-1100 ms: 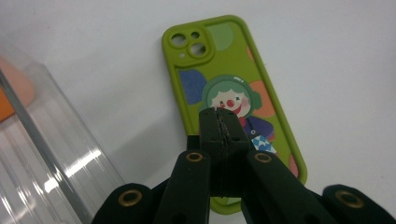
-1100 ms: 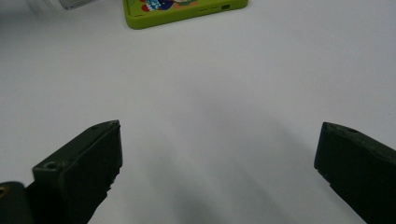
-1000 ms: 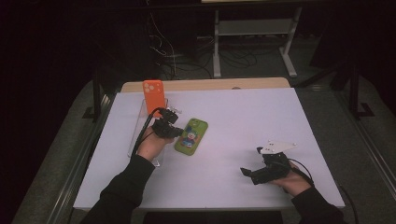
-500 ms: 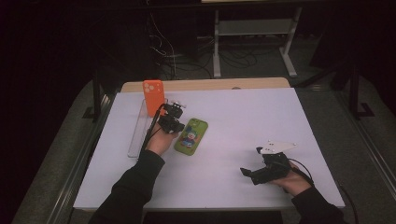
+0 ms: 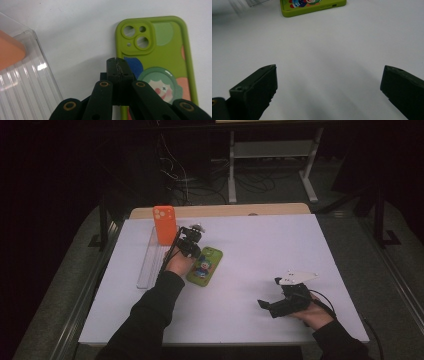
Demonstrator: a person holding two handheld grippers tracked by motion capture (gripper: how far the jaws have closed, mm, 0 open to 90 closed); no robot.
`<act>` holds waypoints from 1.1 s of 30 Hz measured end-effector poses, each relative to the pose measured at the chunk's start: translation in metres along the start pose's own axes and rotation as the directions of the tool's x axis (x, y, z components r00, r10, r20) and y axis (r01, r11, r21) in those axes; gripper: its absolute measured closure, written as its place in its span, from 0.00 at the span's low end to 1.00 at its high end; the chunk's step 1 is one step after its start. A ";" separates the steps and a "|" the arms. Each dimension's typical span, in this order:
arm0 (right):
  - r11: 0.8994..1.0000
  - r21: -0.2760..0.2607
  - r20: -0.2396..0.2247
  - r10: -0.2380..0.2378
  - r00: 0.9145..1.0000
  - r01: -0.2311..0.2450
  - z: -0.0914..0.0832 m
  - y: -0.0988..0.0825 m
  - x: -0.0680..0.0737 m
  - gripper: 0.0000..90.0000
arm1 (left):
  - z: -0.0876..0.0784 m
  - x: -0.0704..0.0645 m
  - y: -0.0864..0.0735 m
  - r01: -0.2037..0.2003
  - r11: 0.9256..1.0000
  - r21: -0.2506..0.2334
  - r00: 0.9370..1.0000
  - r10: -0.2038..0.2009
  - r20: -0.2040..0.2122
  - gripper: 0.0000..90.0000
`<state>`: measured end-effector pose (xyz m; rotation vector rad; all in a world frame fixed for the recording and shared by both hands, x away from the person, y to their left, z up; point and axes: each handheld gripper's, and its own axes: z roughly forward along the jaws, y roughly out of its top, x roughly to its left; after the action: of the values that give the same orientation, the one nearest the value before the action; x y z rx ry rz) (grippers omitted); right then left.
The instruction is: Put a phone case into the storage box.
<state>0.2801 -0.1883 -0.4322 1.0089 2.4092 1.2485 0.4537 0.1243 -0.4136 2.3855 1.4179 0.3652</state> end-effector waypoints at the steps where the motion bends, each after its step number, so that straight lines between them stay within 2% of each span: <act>1: 1.000 -0.001 0.000 -0.001 1.000 0.001 0.000 0.000 0.000 0.00 | 0.001 0.000 0.000 0.001 1.000 0.001 1.000 -0.001 -0.008 0.99; 3: 1.000 0.000 -0.001 -0.001 1.000 0.001 -0.001 0.000 0.000 0.00 | 0.001 0.000 0.001 -0.005 1.000 0.025 1.000 0.005 -0.022 0.99; 6: 1.000 0.000 -0.001 0.000 1.000 0.000 -0.001 0.000 -0.001 0.00 | 0.003 0.000 0.000 0.003 1.000 0.029 1.000 -0.002 -0.027 0.99; 10: 1.000 -0.001 -0.002 -0.004 1.000 0.004 -0.001 0.000 -0.001 0.00 | 0.002 -0.002 -0.002 -0.016 0.999 0.047 1.000 0.017 -0.008 0.99; 12: 1.000 -0.001 -0.001 0.000 1.000 0.000 0.000 0.000 -0.001 0.00 | 0.001 -0.005 -0.004 -0.017 0.998 0.057 1.000 0.016 0.009 0.99; 14: 1.000 -0.002 0.000 -0.002 1.000 0.002 0.000 0.000 -0.001 0.00 | -0.001 -0.009 -0.007 -0.037 0.997 0.070 0.999 0.036 0.027 0.99; 15: 1.000 -0.001 -0.001 -0.004 1.000 0.004 0.000 0.000 0.000 0.00 | -0.001 -0.013 -0.008 -0.027 0.998 0.064 0.999 0.025 0.042 0.99; 16: 1.000 -0.001 -0.001 -0.004 1.000 0.004 0.000 0.000 0.000 0.00 | -0.001 -0.014 -0.011 -0.038 0.997 0.066 0.998 0.035 0.050 0.99; 17: 1.000 -0.001 0.000 -0.002 1.000 0.002 0.000 0.000 0.000 0.00 | -0.001 -0.017 -0.013 -0.030 0.998 0.057 0.998 0.026 0.063 0.99; 21: 1.000 -0.001 0.000 -0.003 1.000 0.003 0.000 0.000 0.000 0.00 | -0.004 -0.024 -0.021 -0.043 0.997 0.067 0.994 0.036 0.107 0.99; 24: 1.000 0.001 0.001 -0.005 1.000 0.005 0.000 0.000 0.000 0.00 | -0.007 -0.032 -0.027 -0.067 0.995 0.067 0.989 0.057 0.140 0.99; 27: 1.000 0.000 0.000 -0.003 1.000 0.003 0.000 0.000 0.001 0.00 | -0.011 -0.041 -0.034 -0.095 0.993 0.068 0.980 0.082 0.179 0.99; 33: 1.000 0.001 0.001 -0.006 1.000 0.006 0.000 0.000 0.001 0.00 | -0.018 -0.054 -0.046 -0.146 0.987 0.066 0.957 0.124 0.262 0.99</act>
<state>0.2799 -0.1876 -0.4321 1.0022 2.4110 1.2446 0.3852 0.0998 -0.4184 2.4970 1.1790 0.0246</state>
